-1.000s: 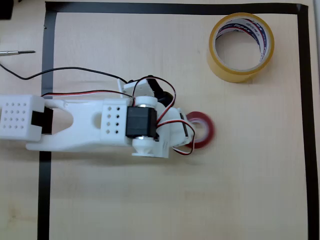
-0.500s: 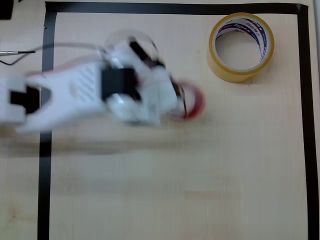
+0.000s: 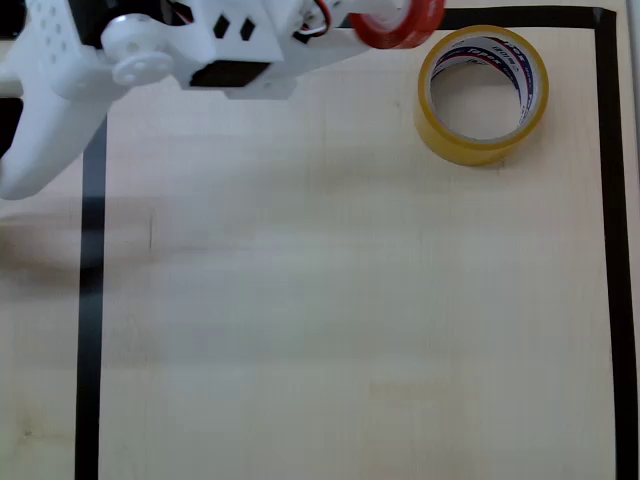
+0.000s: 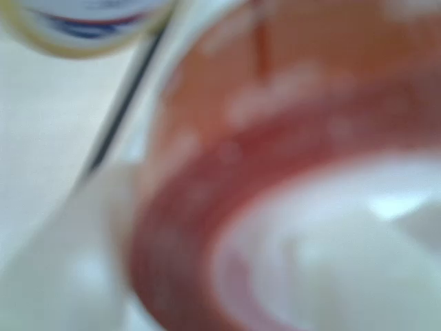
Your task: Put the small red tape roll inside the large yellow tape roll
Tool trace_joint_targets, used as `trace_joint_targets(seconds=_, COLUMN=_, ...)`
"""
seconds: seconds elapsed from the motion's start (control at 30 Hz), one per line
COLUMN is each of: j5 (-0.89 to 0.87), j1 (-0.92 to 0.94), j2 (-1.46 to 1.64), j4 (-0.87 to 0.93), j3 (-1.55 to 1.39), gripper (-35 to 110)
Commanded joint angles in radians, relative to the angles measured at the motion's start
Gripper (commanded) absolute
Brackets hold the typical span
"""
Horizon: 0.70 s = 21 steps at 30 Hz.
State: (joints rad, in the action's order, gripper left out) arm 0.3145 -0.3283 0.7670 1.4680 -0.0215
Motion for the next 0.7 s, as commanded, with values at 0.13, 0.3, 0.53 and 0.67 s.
trace_joint_targets(seconds=0.13, j5=-0.080, j1=0.014, j2=-0.216, j4=-0.239, j3=0.221, gripper=0)
trace_joint_targets(seconds=0.3, j5=-0.097, j1=0.028, j2=-0.314, j4=-0.334, j3=0.227, gripper=0)
trace_joint_targets(seconds=0.53, j5=-0.097, j1=0.043, j2=-0.342, j4=-0.357, j3=0.224, gripper=0)
trace_joint_targets(seconds=0.67, j5=-0.104, j1=0.055, j2=-0.345, j4=-0.341, j3=0.224, gripper=5)
